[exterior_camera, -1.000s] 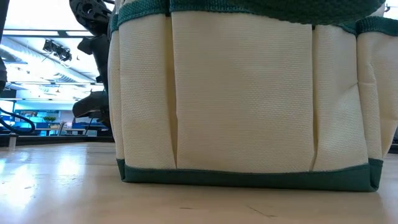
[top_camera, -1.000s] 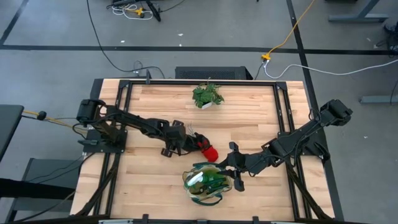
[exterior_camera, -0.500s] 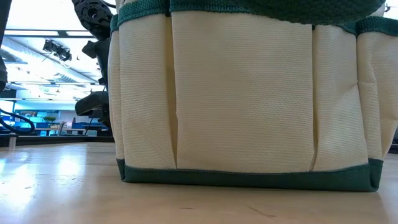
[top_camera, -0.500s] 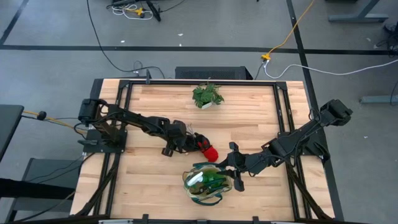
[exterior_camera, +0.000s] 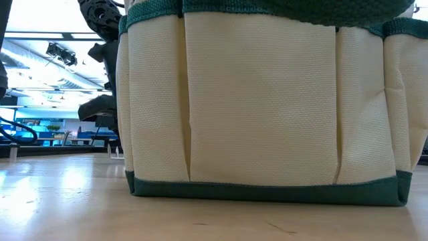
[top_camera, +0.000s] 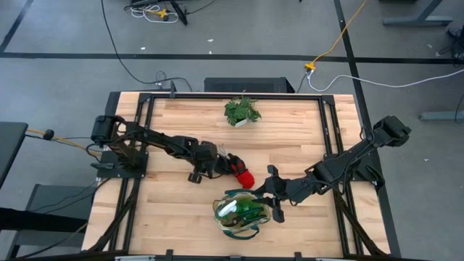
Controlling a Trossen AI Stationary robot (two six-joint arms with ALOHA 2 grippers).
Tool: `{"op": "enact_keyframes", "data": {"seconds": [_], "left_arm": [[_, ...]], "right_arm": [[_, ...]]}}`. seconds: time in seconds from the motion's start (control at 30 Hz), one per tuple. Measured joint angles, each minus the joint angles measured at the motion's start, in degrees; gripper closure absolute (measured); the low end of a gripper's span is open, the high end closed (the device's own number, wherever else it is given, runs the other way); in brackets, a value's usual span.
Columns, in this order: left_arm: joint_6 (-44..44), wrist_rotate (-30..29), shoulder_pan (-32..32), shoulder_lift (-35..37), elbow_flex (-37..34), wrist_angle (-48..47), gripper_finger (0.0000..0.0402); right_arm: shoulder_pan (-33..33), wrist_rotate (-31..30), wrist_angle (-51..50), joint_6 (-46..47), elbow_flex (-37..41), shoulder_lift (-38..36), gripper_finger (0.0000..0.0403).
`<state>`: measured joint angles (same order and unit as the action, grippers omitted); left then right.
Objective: Pick & Place Garden tools in Gardening bag
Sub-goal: Put the left brown hand rake into the gray gardening bag
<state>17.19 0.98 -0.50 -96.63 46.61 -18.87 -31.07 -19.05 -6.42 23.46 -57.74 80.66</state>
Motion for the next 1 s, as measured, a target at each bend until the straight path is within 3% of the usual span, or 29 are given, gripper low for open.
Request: {"op": "enact_keyframes", "data": {"seconds": [0.2, 0.57, 1.0], "left_arm": [[-0.5, -0.2, -1.6, 1.9, -0.1, -2.7, 0.0335], [-6.6, -2.1, -5.6, 9.4, -0.3, -16.3, 0.0335], [-12.9, -7.0, -9.6, 24.8, -0.1, -20.3, 0.0335]], "right_arm": [[0.0, -0.8, 0.0, 0.0, 0.0, 0.0, 0.0286], [0.0, -3.5, -0.5, 0.0, 0.0, 0.0, 0.0286], [0.0, -4.1, -1.1, 0.2, 0.0, 0.0, 0.0286]]}}
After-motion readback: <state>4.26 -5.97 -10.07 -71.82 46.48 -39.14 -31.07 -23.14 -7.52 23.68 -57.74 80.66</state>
